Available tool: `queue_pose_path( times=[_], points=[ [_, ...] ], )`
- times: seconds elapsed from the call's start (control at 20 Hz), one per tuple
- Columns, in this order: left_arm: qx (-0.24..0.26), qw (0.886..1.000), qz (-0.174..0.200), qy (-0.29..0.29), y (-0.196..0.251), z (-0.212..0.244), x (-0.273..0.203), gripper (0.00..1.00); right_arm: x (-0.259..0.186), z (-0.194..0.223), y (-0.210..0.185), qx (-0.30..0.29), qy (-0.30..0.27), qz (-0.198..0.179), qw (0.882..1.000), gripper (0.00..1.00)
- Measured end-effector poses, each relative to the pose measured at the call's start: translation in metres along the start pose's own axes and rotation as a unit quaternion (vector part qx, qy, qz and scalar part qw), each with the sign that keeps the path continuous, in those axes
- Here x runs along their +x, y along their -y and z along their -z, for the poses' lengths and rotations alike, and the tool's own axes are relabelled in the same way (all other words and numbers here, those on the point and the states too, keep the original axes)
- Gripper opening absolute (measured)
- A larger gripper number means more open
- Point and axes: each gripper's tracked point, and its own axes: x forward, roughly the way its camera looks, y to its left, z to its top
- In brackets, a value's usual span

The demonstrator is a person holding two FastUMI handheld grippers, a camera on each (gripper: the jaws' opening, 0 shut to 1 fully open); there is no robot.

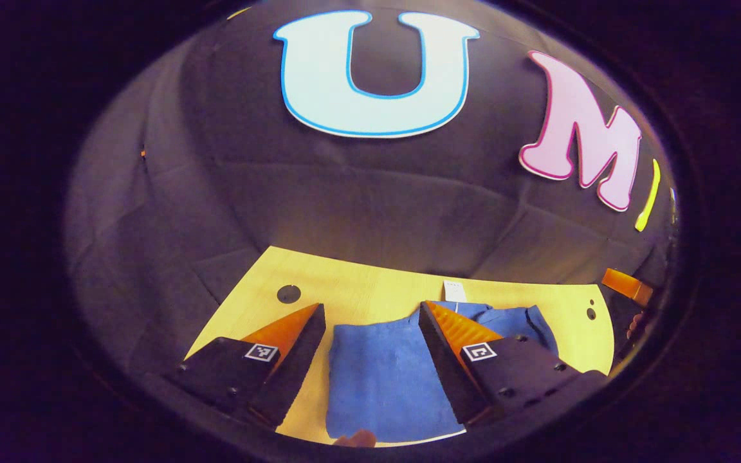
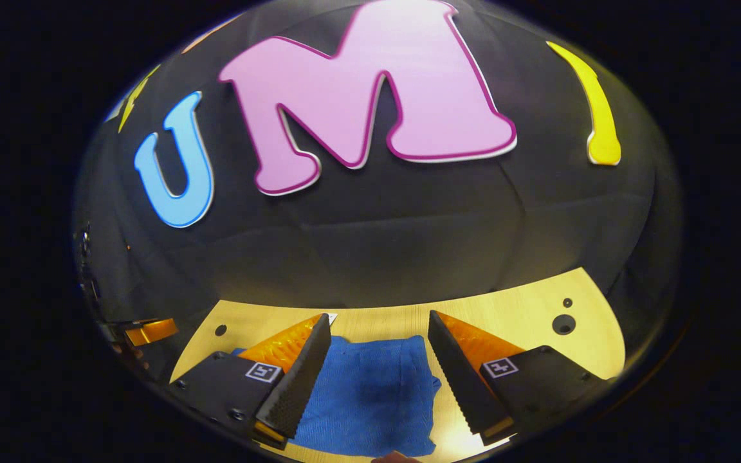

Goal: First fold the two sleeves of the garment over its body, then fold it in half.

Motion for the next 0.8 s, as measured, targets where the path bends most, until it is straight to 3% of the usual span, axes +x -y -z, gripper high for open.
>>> queue_pose_path(
  times=[0.4,0.65,0.8],
  points=[
    [0.023,0.995,0.031,0.089,0.049,-0.009,-0.110,0.86,-0.123,-0.032,-0.063,-0.065,0.088,-0.012,0.994,0.97],
    [0.004,0.993,0.035,0.110,0.047,0.012,-0.175,0.86,-0.198,-0.027,-0.101,-0.033,0.123,-0.018,0.992,0.97],
    [0.020,0.992,0.013,0.127,0.039,0.035,-0.215,0.86,-0.243,-0.024,-0.108,-0.038,0.150,-0.007,0.988,0.97]
  ],
)
